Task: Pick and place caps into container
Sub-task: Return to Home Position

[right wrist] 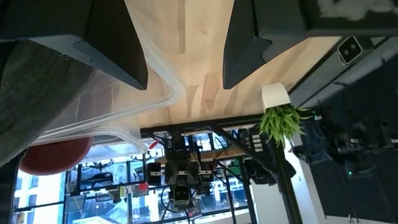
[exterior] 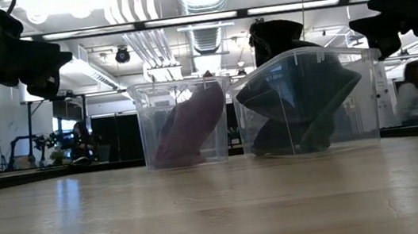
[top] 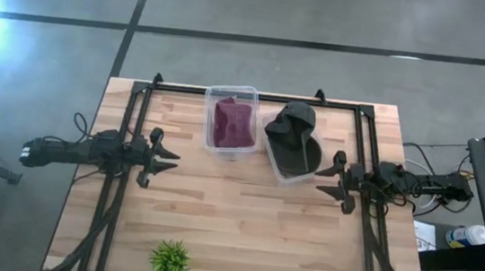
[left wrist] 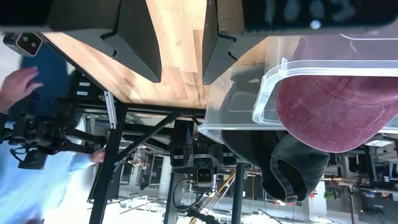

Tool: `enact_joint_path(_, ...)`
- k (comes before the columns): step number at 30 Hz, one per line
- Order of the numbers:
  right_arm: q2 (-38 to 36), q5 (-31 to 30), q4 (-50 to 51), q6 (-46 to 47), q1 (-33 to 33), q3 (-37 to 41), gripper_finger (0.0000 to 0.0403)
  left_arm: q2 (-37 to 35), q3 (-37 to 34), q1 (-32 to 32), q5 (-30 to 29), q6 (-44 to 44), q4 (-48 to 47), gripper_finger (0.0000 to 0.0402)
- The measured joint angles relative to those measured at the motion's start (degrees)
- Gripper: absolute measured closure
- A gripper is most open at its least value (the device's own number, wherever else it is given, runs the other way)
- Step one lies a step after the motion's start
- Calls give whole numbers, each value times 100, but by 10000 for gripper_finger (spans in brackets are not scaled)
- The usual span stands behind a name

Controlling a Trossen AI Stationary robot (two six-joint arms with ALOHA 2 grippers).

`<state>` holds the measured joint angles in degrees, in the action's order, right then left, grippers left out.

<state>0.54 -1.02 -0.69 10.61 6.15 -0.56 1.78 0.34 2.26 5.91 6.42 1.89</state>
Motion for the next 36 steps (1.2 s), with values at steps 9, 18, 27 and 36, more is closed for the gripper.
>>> enact_joint_path(9,0,-4,-2,-56,-2,0,197,0,0,0,0,0,-2,291)
enact_joint_path(18,4,-4,-1,-26,-2,0,197,0,0,0,2,0,-2,291)
enact_joint_path(27,4,-6,0,-26,-2,0,197,0,0,0,1,0,-4,291)
enact_joint_path(36,4,-6,0,-22,-2,0,197,0,0,0,2,0,-5,291)
